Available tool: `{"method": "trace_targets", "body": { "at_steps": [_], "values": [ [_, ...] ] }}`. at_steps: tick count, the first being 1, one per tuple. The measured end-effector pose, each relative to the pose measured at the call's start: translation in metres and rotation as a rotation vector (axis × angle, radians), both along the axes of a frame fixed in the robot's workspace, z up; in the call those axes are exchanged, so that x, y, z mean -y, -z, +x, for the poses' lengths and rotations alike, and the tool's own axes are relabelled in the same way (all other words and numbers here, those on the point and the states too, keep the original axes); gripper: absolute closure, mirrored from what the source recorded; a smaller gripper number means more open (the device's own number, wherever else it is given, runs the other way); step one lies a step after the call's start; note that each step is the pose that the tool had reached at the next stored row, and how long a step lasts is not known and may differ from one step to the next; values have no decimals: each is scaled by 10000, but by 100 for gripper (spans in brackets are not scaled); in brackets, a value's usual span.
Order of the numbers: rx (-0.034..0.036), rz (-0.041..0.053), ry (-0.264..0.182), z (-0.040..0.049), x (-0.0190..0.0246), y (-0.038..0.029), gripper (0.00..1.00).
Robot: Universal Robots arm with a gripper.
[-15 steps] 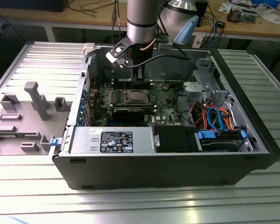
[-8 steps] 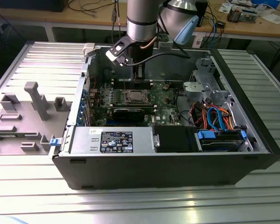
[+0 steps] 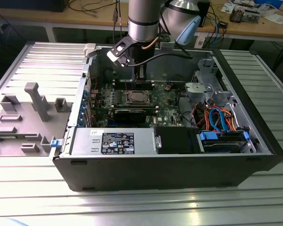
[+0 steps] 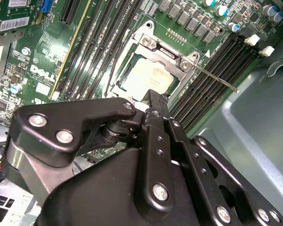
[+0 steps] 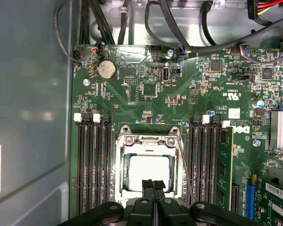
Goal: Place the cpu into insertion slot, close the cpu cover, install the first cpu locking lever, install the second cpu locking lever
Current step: 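Install the first cpu locking lever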
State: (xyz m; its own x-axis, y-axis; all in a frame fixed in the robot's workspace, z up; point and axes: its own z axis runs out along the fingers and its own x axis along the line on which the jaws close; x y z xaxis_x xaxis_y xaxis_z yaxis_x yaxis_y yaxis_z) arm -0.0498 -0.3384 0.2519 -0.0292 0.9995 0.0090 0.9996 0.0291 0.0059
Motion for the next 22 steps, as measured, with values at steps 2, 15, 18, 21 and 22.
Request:
{"method": "trace_targets", "body": {
  "at_steps": [2,15,18,21,22],
  "values": [
    [0,0,-36,0,0,0,89],
    [0,-2,-586,0,0,0,89],
    [0,-2,-707,0,0,0,89],
    [0,-2,-749,0,0,0,89],
    [-1,-2,-750,0,0,0,89]
  ]
}}
